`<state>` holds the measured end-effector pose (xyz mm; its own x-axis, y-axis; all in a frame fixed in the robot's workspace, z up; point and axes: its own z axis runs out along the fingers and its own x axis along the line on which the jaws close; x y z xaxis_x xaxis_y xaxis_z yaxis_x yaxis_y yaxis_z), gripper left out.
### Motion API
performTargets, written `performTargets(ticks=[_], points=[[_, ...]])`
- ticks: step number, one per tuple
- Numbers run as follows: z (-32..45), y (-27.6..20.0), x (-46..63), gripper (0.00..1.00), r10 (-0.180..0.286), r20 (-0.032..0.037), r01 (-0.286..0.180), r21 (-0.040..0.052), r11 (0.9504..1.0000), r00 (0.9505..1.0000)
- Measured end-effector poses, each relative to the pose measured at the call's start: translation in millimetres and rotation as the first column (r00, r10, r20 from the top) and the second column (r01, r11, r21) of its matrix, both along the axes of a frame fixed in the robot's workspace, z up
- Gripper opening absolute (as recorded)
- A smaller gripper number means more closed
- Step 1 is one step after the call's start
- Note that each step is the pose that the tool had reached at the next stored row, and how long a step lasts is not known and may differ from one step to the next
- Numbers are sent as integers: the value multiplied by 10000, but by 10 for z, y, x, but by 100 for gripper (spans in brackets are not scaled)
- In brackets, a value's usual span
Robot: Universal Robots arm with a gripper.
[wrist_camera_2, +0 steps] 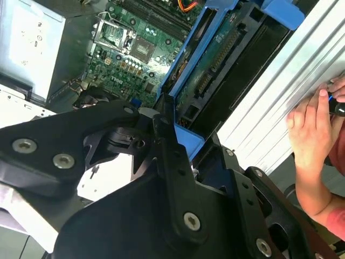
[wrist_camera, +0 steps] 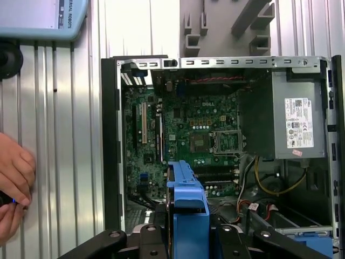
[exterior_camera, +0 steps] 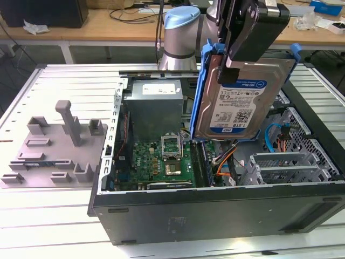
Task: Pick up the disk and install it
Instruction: 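Insert the disk into the insertion slot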
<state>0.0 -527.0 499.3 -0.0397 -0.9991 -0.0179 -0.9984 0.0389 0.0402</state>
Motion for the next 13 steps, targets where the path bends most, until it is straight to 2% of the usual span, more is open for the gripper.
performTargets(ticks=[4, 9, 13], points=[[0, 0, 2, 37, 25, 107, -25, -1, 10000, 9999], [0, -28, 6, 37, 32, 119, -32, 29, 10000, 9999], [0, -59, 7, 37, 58, 131, -60, 152, 9999, 9999]])
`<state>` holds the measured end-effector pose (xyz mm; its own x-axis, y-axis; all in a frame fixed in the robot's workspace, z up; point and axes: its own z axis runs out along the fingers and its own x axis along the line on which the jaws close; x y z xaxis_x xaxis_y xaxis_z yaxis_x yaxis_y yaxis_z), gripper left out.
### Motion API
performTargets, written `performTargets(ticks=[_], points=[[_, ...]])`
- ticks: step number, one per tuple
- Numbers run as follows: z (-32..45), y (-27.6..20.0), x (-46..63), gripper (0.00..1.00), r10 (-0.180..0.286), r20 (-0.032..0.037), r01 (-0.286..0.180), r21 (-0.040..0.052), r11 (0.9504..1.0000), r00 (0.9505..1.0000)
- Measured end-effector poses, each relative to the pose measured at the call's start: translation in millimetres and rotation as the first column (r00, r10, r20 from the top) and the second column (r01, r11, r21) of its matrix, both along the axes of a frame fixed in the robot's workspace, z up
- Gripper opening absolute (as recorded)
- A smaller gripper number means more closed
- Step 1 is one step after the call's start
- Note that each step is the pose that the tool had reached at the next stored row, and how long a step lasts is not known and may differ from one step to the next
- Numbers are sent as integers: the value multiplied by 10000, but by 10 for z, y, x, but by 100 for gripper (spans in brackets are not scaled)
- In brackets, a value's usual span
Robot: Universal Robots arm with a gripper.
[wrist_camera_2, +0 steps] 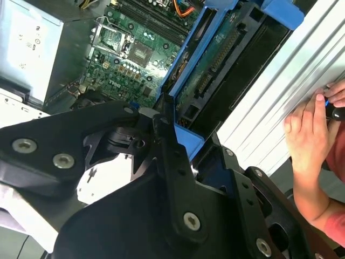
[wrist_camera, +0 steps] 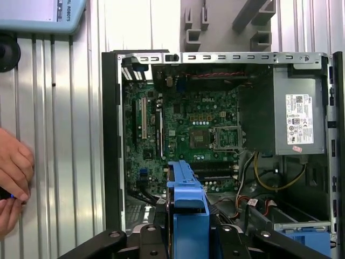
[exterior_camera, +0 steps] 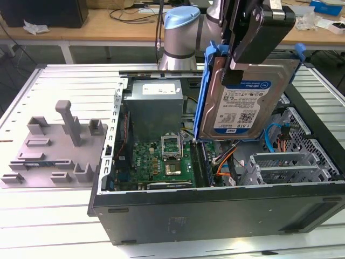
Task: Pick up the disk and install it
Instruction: 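Insert the disk into the insertion slot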
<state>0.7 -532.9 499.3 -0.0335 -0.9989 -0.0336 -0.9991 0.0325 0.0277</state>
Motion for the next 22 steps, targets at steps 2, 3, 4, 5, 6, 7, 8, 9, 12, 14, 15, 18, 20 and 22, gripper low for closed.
performTargets(ticks=[2, 3, 4, 5, 6, 7, 8, 9, 12, 14, 15, 18, 20, 22], points=[[0, -14, 4, 37, 11, 1, -11, 32, 10000, 10000], [0, -22, 7, 37, 14, 0, -14, 45, 10000, 10000], [0, -38, 15, 37, 21, 1, -21, 80, 10000, 10000], [0, -47, 20, 37, 25, 1, -25, 104, 9999, 10000], [0, -54, 23, 37, 28, 1, -28, 127, 9999, 10000], [0, -62, 23, 37, 30, 1, -30, 174, 9998, 10000], [0, -66, 23, 37, 32, 1, -32, 219, 9998, 10000], [0, -71, 24, 37, 36, 1, -36, 275, 9996, 10000], [0, -81, 24, 37, 44, 2, -44, 394, 9992, 10000], [0, -81, 25, 37, 48, 1, -48, 402, 9992, 10000], [0, -81, 25, 37, 49, 2, -49, 402, 9992, 10000], [0, -81, 25, 37, 50, 2, -50, 402, 9992, 10000], [0, -84, 42, 37, 51, 1, -51, 402, 9992, 10000], [0, -86, 70, 37, 50, 1, -50, 402, 9992, 10000]])
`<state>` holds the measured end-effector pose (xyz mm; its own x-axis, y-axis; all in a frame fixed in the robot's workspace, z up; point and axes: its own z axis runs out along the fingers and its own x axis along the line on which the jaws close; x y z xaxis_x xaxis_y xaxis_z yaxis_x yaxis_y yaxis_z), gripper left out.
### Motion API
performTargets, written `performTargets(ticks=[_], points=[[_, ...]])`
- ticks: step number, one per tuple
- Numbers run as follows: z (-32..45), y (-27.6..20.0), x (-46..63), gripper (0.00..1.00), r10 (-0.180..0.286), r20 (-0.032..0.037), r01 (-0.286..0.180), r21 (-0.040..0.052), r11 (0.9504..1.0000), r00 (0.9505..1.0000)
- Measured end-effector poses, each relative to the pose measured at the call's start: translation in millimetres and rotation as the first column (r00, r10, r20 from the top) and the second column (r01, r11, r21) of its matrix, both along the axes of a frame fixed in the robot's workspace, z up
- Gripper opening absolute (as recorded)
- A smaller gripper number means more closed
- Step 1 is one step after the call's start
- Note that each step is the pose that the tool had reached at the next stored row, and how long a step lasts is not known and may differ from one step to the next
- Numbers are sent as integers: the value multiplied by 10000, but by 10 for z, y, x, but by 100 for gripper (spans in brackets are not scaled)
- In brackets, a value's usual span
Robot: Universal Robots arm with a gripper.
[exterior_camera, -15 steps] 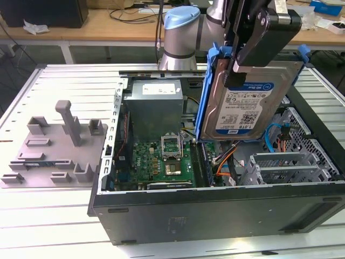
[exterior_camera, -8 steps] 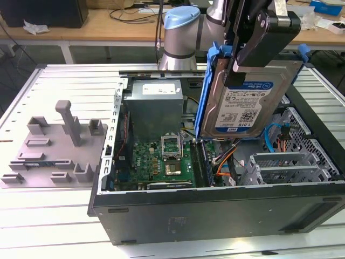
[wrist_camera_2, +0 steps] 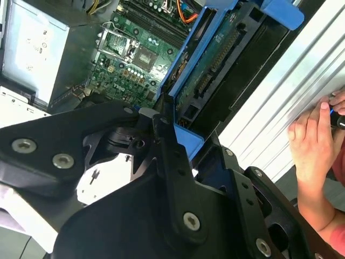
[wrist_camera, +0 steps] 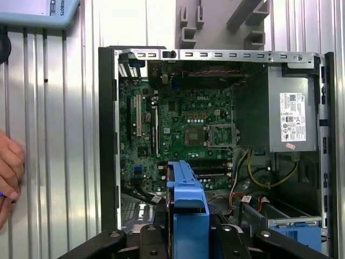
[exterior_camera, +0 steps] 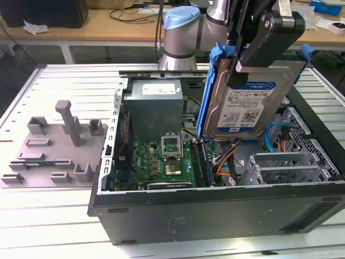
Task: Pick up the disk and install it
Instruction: 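Insert the disk into the insertion slot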
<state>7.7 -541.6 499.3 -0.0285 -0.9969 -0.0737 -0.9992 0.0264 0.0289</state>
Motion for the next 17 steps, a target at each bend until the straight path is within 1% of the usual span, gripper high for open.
performTargets(ticks=[6, 10, 14, 17], points=[[0, -11, 94, 37, 1, 0, -1, 1, 10000, 10000], [0, -28, 215, 37, 0, 0, 0, 0, 10000, 10000], [0, -41, 298, 37, 1, 0, -1, 1, 10000, 10000], [0, -60, 411, 37, 0, 0, 0, 0, 10000, 10000]])
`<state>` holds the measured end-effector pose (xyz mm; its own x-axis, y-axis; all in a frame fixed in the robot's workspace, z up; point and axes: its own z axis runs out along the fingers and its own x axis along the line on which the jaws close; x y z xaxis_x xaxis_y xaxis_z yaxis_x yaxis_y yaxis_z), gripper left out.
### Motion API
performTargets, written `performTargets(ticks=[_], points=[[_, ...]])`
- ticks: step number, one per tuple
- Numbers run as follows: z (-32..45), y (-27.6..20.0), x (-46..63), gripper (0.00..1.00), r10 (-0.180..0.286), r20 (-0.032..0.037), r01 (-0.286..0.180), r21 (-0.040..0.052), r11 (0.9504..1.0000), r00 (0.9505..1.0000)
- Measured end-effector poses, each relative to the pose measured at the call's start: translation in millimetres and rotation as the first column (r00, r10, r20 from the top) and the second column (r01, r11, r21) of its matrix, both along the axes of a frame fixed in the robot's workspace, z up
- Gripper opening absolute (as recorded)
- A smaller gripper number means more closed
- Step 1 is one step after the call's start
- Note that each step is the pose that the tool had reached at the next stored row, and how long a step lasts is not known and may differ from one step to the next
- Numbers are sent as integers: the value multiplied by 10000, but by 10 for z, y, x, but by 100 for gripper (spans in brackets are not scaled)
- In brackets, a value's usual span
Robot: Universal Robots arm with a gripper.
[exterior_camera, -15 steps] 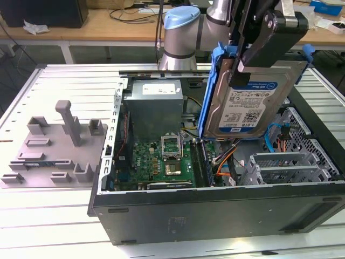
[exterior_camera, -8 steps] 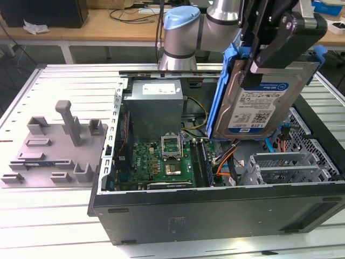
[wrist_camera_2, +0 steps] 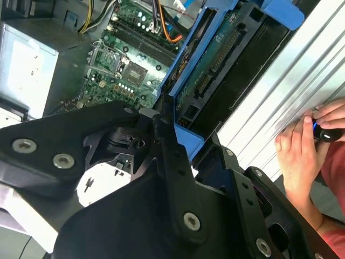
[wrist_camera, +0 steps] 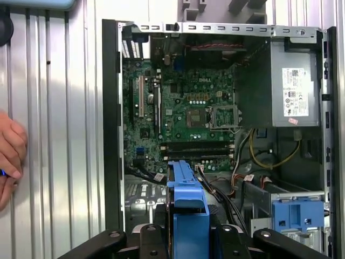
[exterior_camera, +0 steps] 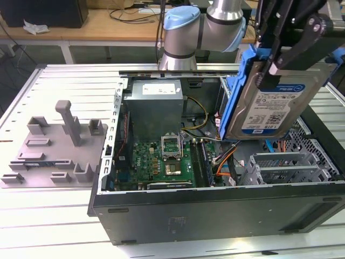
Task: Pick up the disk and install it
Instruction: 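Insert the disk into the insertion slot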
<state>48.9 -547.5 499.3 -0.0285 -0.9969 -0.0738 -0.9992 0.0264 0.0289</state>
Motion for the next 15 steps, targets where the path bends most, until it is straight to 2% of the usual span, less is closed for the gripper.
performTargets(ticks=[15], points=[[0, -81, 485, 37, 5, 0, -5, -1, 10000, 10000]])
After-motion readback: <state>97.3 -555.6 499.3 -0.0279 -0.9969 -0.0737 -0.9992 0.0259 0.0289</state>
